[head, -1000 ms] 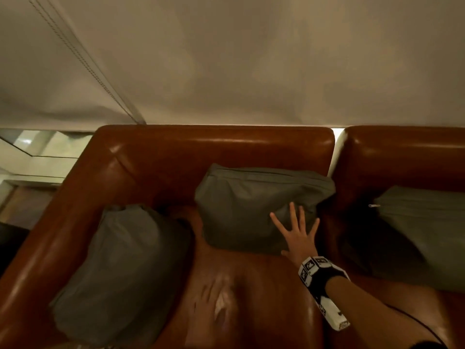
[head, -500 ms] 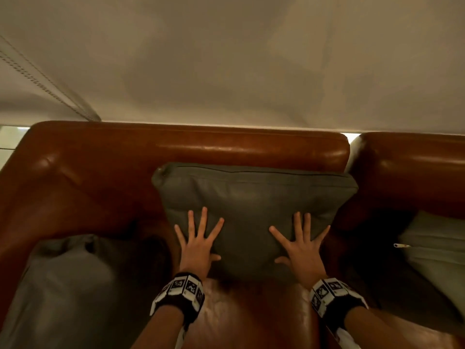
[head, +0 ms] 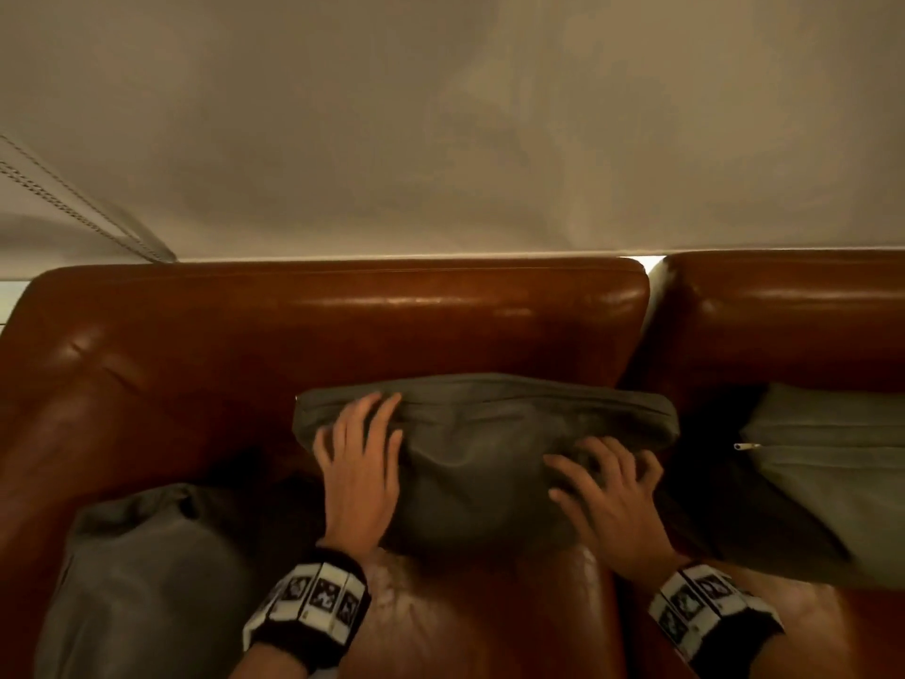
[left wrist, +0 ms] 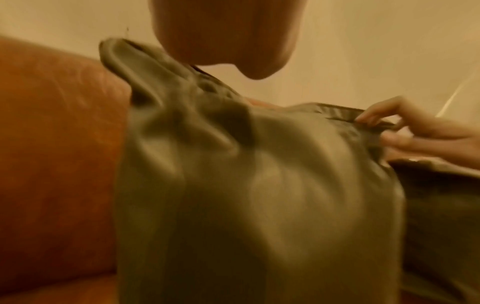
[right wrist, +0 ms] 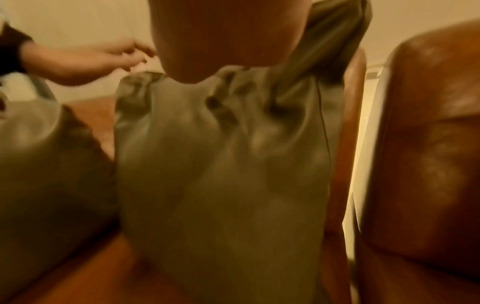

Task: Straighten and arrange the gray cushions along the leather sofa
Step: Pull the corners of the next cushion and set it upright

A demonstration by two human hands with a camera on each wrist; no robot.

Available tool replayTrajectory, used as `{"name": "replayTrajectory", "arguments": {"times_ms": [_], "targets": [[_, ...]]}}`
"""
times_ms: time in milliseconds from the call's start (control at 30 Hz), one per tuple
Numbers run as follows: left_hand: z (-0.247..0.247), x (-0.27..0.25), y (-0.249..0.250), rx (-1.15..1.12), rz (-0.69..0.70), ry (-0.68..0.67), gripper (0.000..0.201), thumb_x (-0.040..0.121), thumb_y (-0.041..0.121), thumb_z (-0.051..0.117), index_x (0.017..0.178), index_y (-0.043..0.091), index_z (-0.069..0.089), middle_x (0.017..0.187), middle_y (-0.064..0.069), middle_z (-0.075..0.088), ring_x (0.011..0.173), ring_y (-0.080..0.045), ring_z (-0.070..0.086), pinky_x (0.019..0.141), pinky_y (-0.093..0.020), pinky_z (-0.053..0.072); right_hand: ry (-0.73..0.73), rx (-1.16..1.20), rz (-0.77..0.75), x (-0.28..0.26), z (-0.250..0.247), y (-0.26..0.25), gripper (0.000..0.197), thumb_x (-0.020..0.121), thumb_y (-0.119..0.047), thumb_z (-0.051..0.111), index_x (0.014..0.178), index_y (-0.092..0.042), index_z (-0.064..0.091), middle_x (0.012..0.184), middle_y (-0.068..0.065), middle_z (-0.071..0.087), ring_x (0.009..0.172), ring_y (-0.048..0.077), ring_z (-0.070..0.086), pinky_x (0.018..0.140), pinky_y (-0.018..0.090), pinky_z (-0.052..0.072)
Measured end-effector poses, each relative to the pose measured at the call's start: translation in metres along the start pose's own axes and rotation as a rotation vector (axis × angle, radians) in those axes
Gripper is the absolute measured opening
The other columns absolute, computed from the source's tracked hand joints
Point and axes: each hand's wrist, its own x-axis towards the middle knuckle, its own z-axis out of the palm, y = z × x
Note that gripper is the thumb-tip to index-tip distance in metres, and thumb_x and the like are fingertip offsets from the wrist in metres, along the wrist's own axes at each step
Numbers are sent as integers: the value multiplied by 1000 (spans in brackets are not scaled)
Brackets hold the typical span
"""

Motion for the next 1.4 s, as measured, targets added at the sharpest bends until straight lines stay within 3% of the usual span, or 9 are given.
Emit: {"name": "replayTrajectory", "arguments": {"times_ms": [167, 300, 400, 567, 700, 833, 967, 1133, 1400], "targets": [[-1, 36, -23, 67, 63, -239, 34, 91, 26, 56, 125, 23, 56, 120, 0, 65, 119, -22, 54, 102, -55, 27, -50, -6, 145, 49, -15, -5, 52, 95, -47, 22, 137, -23, 41, 134, 5, 44, 128, 21, 33, 101, 49, 17], [-23, 37, -23, -45, 53, -182, 13, 87, 19, 62, 94, 26, 69, 91, 7, 72, 96, -17, 61, 101, -46, 19, -134, 47, 210, 65, -24, -9, 36, 87, -38, 38, 106, -20, 63, 104, 3, 60, 103, 24, 53, 95, 44, 20], [-46, 19, -23, -135, 64, -175, 14, 84, 14, 65, 92, 25, 71, 91, 8, 72, 94, -14, 62, 100, -37, 19, -205, 236, 253, 70, -56, -12, 9, 85, -19, 57, 89, -18, 65, 96, 2, 64, 93, 23, 59, 96, 38, 24], [-102, -11, -20, -260, 178, -56, 22, 84, 27, 52, 90, 23, 72, 88, 11, 71, 92, -1, 51, 97, -29, 23, -272, 315, 142, 56, -133, -16, 9, 77, -14, 70, 81, -22, 68, 82, -5, 71, 77, 16, 65, 84, 38, 43], [-124, -28, -25, -238, 101, 49, 25, 83, 27, 48, 88, 23, 72, 85, 16, 66, 89, -1, 51, 98, -37, 29, -25, 202, 140, 27, -147, -45, 11, 79, -22, 57, 83, -21, 67, 82, -8, 67, 80, 10, 59, 79, 25, 26], [-100, -24, -31, -103, 135, -169, 23, 73, 2, 62, 76, 22, 73, 75, 4, 73, 81, -18, 66, 90, -34, 24, -261, 220, 162, 29, -112, -53, 8, 76, -23, 52, 74, -27, 59, 79, 1, 70, 79, 25, 65, 77, 29, 22], [-117, -18, -12, -158, 89, 44, 30, 82, 16, 42, 81, 17, 72, 79, 7, 71, 82, -10, 56, 91, -30, 27, 54, 191, 179, 21, -130, -46, 20, 83, -22, 44, 84, -19, 64, 83, -6, 63, 83, 12, 55, 78, 25, 24], [-101, -17, -20, -71, 176, -135, 36, 66, -11, 62, 81, 19, 72, 78, 4, 72, 81, -20, 65, 91, -36, 30, -87, 279, 187, 14, -115, -45, 20, 80, -17, 44, 81, -19, 64, 80, -3, 65, 80, 18, 58, 76, 27, 20], [-95, -19, -21, -45, 82, -231, 38, 68, -13, 62, 87, 19, 72, 85, 3, 73, 87, -22, 65, 90, -33, 25, -95, 236, 210, 9, -100, -48, 18, 79, -16, 45, 76, -21, 62, 75, -3, 65, 74, 21, 60, 69, 27, 16]]}}
